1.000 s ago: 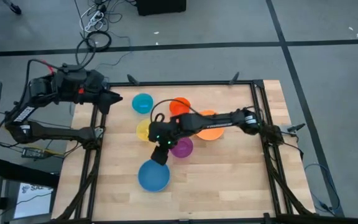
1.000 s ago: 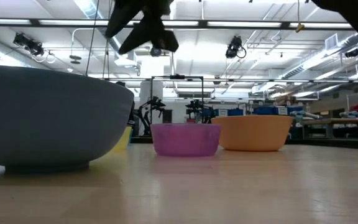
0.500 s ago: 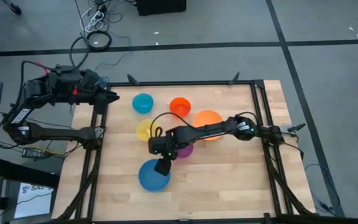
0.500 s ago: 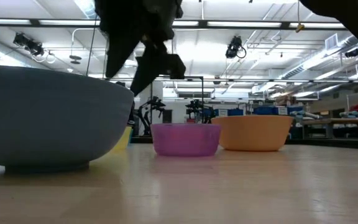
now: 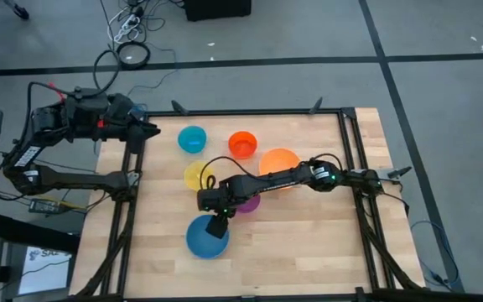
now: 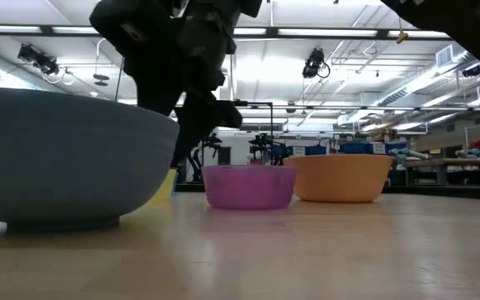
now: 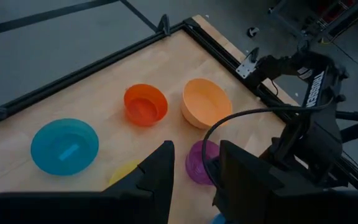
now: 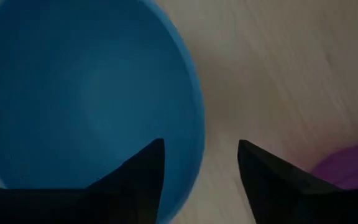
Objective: Nest bowls inside each other
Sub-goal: Stack the dark blue bowl on top of the light orange bowl
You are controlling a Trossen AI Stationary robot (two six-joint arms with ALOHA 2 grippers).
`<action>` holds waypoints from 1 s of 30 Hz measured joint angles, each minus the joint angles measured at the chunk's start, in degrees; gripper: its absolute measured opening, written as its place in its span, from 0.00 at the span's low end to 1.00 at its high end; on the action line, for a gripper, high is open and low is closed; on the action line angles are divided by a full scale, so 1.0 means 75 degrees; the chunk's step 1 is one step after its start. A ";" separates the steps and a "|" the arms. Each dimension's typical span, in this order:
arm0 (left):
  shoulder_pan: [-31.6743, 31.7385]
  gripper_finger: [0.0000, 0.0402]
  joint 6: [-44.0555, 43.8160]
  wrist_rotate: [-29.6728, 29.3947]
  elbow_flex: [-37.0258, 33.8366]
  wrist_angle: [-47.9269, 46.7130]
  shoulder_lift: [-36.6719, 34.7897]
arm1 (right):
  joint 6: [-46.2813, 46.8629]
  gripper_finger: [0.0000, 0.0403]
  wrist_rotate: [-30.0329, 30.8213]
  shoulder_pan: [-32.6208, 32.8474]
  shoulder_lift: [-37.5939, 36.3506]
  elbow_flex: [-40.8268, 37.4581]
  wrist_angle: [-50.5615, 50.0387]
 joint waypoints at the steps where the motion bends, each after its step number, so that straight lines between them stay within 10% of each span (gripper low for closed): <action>1: 0.0000 0.34 0.0000 -0.0003 0.0000 -0.0002 0.0000 | -0.0009 0.43 -0.0001 -0.0032 0.0000 0.0000 -0.0002; 10: 0.0000 0.34 -0.0003 -0.0073 0.0000 0.0038 0.0009 | -0.0510 0.03 -0.0518 -0.0438 -0.0003 0.0000 0.0121; 20: 0.0000 0.34 -0.0009 -0.0096 0.0000 0.0038 0.0009 | -0.0506 0.01 -0.0595 -0.0675 -0.0042 0.0000 0.0426; 30: 0.0003 0.34 0.0003 -0.0643 -0.0003 0.0070 0.0026 | -0.0938 0.00 0.1028 -0.1116 -0.1373 0.0003 -0.0791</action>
